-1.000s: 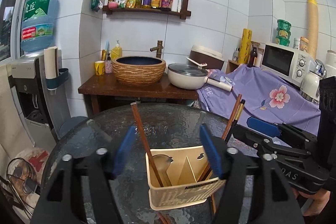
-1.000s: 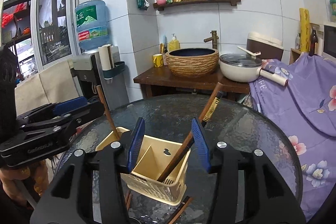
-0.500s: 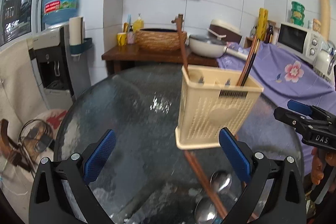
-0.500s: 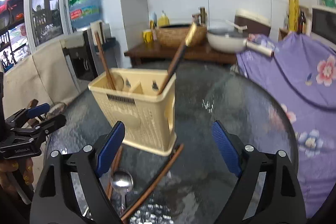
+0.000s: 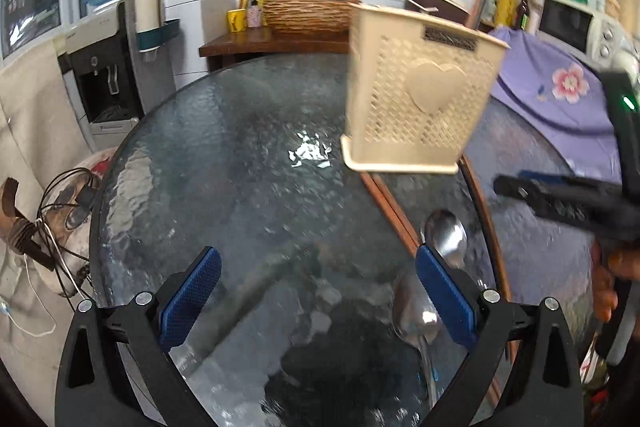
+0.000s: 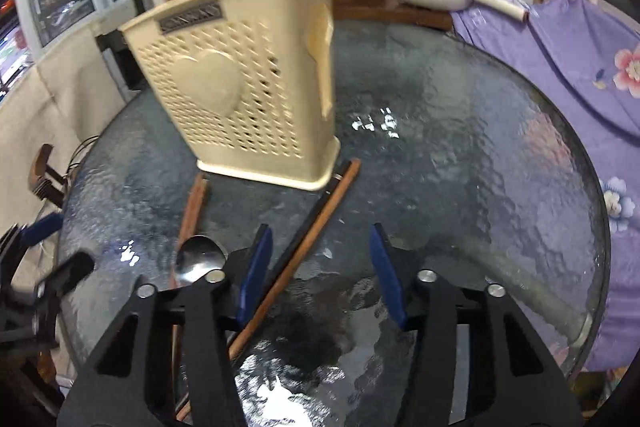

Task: Organize utensils
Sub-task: 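Move both tools back to the table, left tool reaching toward a silver spoon, then grasp a silver spoon with the left tool while the right grasps a wooden chopstick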

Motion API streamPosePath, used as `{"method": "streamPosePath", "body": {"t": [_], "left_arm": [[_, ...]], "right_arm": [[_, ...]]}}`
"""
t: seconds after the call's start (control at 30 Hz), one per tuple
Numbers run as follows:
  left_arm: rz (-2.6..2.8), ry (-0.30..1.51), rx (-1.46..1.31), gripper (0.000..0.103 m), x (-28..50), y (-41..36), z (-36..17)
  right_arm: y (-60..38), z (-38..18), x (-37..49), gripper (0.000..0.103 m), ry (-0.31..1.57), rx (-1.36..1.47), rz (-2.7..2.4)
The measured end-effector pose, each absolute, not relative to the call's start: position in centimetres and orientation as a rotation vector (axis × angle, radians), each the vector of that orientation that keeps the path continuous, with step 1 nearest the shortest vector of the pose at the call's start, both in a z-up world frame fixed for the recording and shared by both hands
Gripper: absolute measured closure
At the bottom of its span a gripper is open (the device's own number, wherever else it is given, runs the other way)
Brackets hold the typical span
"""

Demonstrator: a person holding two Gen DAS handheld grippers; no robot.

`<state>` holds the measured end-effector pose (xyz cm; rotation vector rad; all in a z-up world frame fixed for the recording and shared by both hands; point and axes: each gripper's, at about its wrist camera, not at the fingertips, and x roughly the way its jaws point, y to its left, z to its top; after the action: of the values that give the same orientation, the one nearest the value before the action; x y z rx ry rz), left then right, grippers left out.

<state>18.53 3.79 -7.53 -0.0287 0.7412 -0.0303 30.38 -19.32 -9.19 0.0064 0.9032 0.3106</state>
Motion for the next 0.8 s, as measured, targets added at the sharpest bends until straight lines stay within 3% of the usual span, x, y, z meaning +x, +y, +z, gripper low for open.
{"method": "streamPosePath", "body": {"t": [0.2, 0.43, 0.8], "left_arm": [[-0.095, 0.774, 0.025, 0.018, 17.4, 1.8, -8.5], [-0.142, 0.803, 0.059, 0.021, 16.5, 0.4, -9.6], [-0.160, 0.853, 0.092, 0.027, 16.7, -0.3, -11.0]], "right_arm": [[-19.2, -10.2, 31.4, 0.067, 0.951, 0.024, 0.308], [-18.8, -10.7, 31.6, 0.076, 0.972, 0.019, 0.321], [-19.8, -10.7, 32.0, 0.078, 0.999, 0.016, 0.348]]}}
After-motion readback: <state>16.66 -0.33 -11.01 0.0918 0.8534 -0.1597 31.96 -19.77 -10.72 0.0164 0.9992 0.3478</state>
